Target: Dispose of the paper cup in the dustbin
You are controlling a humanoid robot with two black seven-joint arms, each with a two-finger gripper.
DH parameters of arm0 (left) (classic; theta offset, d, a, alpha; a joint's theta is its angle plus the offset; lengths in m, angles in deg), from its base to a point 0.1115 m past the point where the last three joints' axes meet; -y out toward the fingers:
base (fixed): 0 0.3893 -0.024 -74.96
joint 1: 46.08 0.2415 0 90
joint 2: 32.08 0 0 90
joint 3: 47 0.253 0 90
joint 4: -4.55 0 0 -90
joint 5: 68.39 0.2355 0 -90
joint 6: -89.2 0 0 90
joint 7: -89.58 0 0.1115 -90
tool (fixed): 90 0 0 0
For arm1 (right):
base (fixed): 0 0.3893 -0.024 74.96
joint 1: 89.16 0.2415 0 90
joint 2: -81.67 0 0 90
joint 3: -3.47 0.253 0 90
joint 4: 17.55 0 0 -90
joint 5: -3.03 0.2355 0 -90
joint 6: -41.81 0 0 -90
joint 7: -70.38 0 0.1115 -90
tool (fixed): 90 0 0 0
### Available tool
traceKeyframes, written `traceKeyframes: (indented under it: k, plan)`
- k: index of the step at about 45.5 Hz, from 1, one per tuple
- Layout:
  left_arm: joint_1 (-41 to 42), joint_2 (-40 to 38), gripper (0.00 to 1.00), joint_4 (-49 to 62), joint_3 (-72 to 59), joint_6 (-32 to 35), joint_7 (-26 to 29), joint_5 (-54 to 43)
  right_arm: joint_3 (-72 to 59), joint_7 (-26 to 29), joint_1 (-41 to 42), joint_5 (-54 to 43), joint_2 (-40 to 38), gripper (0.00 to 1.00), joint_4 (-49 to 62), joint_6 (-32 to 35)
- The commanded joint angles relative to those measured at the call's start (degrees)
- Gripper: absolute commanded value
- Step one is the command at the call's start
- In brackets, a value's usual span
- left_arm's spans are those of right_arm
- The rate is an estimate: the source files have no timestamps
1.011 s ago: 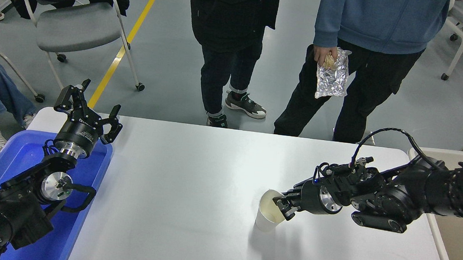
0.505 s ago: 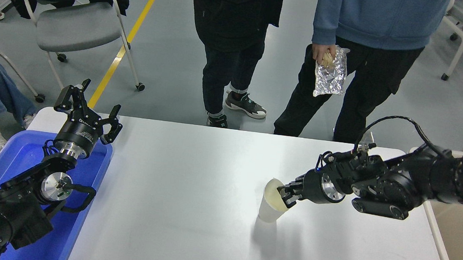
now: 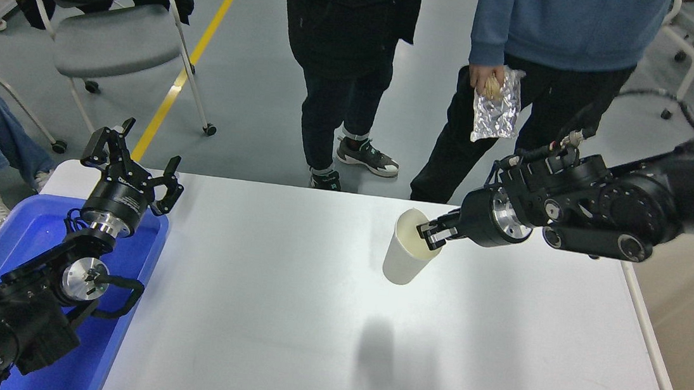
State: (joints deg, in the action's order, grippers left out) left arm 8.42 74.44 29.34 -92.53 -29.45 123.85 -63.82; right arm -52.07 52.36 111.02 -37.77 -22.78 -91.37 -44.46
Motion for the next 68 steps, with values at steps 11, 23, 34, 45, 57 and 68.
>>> traceKeyframes:
  k: [11, 23, 34, 45, 57, 68]
  plan:
    - [0.0, 0.0, 1.0, -0.1, 0.0, 0.0, 0.0, 0.0, -4.0, 0.1, 10.8, 3.2, -2.9, 0.0, -5.5, 4.0]
    - [0.0, 0.0, 1.0, 0.0, 0.0, 0.0, 0.0, 0.0, -4.3, 0.4, 13.1, 3.2, -3.6, 0.0, -6.4, 5.2]
    - [0.0, 0.0, 1.0, 0.0, 0.0, 0.0, 0.0, 0.0, -7.4, 0.7, 8.4, 5.2, -9.3, 0.0, -3.7, 3.4]
    - [0.1, 0.0, 1.0, 0.0, 0.0, 0.0, 0.0, 0.0, -10.1, 0.6, 5.5, 4.2, -19.4, 0.0, -2.2, 2.6]
    - [0.1, 0.0, 1.0, 0.0, 0.0, 0.0, 0.0, 0.0, -12.0, 0.6, -1.8, 5.0, -29.0, 0.0, 6.7, 2.6]
    - [0.1, 0.0, 1.0, 0.0, 0.0, 0.0, 0.0, 0.0, -9.5, 0.3, -11.7, 5.2, -37.0, 0.0, 15.0, 2.8]
